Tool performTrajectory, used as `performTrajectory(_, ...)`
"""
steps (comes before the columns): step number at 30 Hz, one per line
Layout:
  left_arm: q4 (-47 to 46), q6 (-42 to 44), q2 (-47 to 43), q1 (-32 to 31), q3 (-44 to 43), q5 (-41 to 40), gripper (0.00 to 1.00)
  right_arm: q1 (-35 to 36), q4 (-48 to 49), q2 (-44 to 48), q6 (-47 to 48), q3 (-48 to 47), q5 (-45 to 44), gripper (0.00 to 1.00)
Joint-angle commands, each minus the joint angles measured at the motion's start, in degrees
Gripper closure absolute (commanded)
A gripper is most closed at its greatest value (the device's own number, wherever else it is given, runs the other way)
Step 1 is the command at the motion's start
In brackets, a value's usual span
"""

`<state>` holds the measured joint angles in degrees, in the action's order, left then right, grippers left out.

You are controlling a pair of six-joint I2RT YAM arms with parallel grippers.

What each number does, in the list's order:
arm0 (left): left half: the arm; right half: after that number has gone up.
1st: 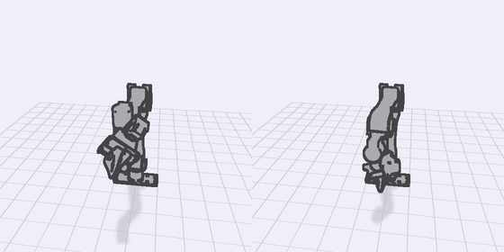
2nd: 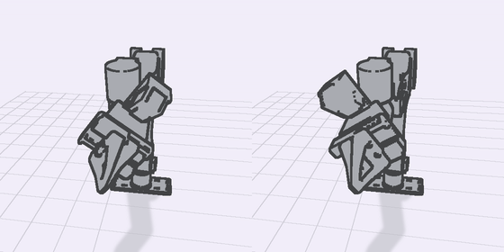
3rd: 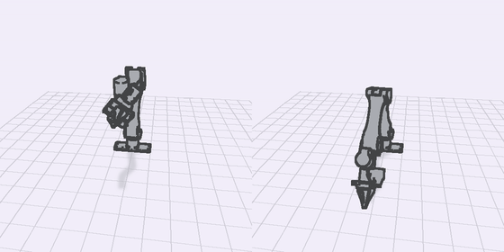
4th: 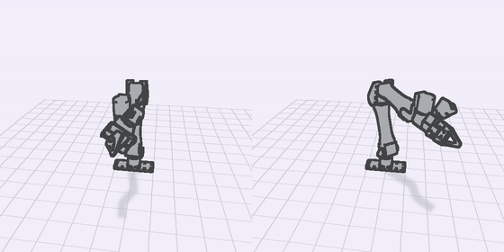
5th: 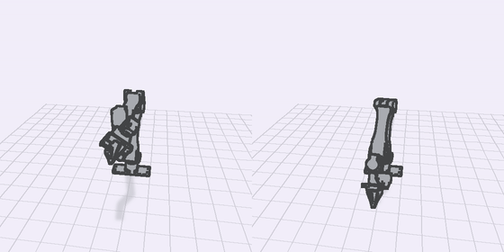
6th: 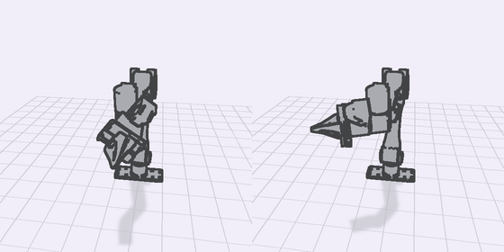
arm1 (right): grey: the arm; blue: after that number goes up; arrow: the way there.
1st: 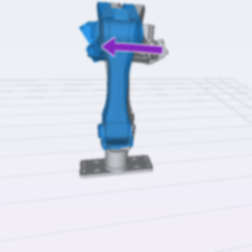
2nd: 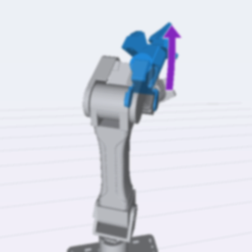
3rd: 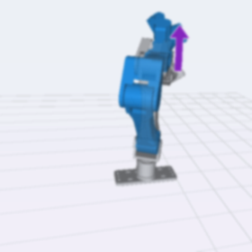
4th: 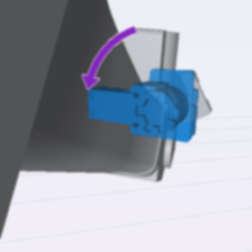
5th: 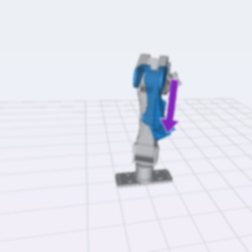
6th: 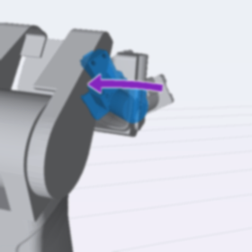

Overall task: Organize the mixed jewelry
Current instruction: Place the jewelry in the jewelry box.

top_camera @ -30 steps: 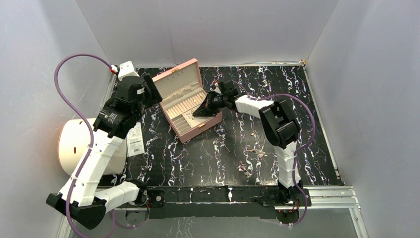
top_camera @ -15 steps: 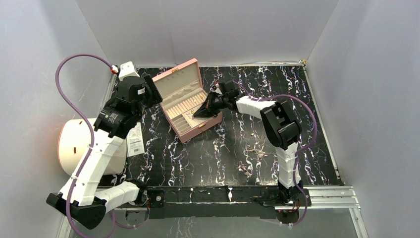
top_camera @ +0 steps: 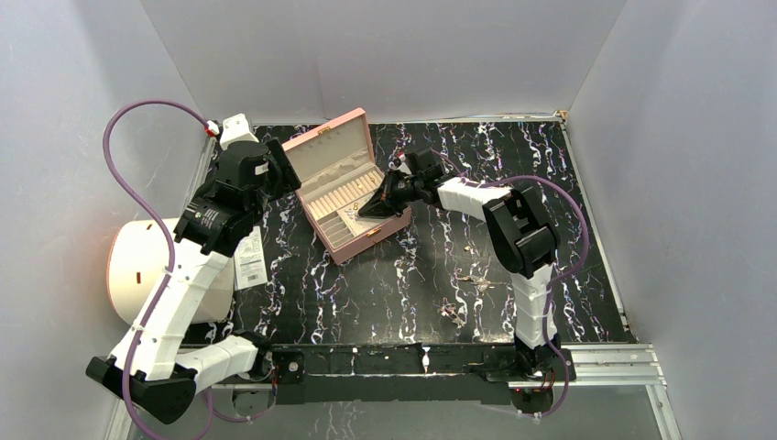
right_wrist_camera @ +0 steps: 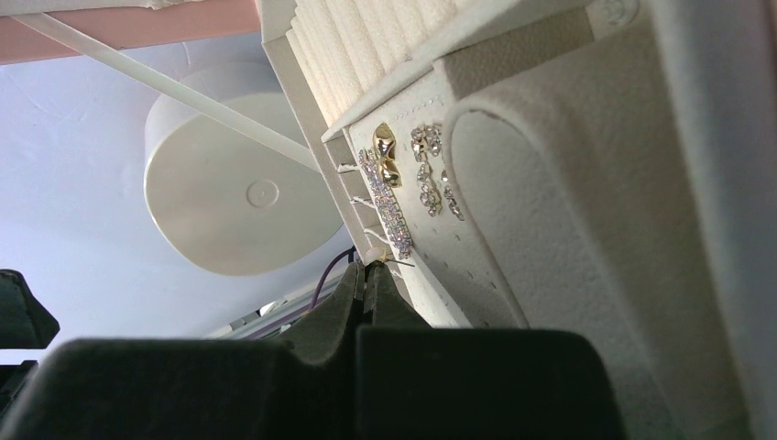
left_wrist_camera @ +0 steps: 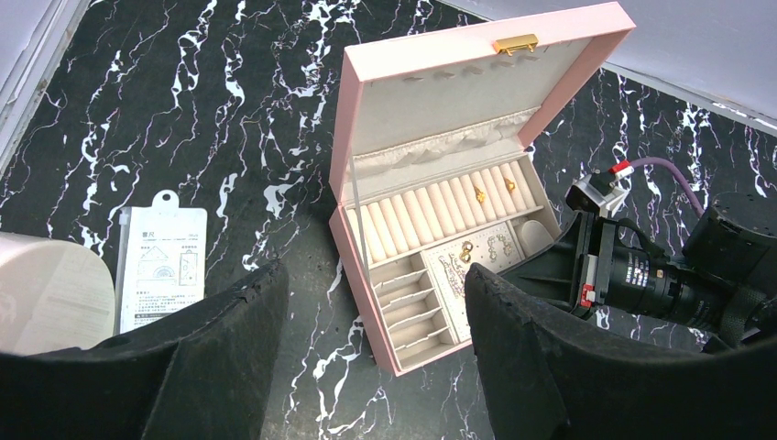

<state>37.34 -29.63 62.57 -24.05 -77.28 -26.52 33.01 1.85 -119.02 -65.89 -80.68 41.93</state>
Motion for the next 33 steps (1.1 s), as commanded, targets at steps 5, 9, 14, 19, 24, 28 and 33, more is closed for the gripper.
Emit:
performTrajectory(5, -0.9, 0.0, -0.4, 0.2, 0.5, -0.8, 0.32, 0.1, 2.6, 1.5, 0.1, -0.4, 0.2, 1.0)
performTrajectory(9, -0.7, 0.0, -0.5, 0.2, 0.6, -0.8, 0.32, 0.1, 2.6, 1.0, 0.3, -0.6, 0.2, 1.0)
performTrajectory(14, -0.7, 0.0, -0.5, 0.2, 0.6, -0.8, 0.32, 0.1, 2.0, 0.2, 0.6, -1.5, 0.0, 1.0)
performTrajectory(19, -0.7, 0.1, -0.5, 0.2, 0.7, -1.0, 0.32, 0.0, 0.9, 0.0, 1.3, -1.8, -0.5, 1.0)
performTrajectory(24, -0.7, 0.1, -0.5, 0.2, 0.8, -1.1, 0.32, 0.1, -1.1, -0.1, 3.1, -2.6, -1.6, 1.0)
performTrajectory(28, -0.7, 0.1, -0.5, 0.2, 0.8, -1.2, 0.32, 0.2, -1.8, -0.3, 3.8, -3.4, -2.1, 1.0)
performTrajectory(33, -0.7, 0.2, -0.5, 0.2, 0.9, -1.3, 0.32, 0.5, -1.8, -0.1, 4.4, -4.1, -2.7, 1.0)
